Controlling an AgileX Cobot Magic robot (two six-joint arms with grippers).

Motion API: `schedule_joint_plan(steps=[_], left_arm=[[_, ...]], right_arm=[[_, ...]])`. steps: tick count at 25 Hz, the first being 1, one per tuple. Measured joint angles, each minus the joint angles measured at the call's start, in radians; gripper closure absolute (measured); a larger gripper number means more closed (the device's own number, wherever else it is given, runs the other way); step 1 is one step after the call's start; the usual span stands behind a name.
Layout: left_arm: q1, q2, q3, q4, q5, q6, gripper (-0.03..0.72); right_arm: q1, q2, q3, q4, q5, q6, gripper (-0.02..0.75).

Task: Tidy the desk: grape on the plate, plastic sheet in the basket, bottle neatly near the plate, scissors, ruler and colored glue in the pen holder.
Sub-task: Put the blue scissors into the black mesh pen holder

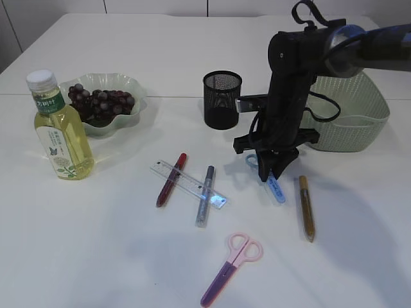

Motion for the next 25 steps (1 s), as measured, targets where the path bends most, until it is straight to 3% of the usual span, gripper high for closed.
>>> schedule_joint_plan(steps=[10,19,25], left_arm=[[0.0,0.0,0.0,0.0,0.0,0.0,0.335],[0.0,0.0,0.0,0.0,0.0,0.0,0.335],[0.0,0.0,0.0,0.0,0.0,0.0,0.335]], right_arm=[[0.015,-0.155,0.077,-0.013,-0.042,-0.006,0.553],[0.016,-0.365,0.345,-0.018,-0.475,-0.034,0.553],[0.016,-0.385,0.385,-0.021,-0.678,-0.064,0.553]])
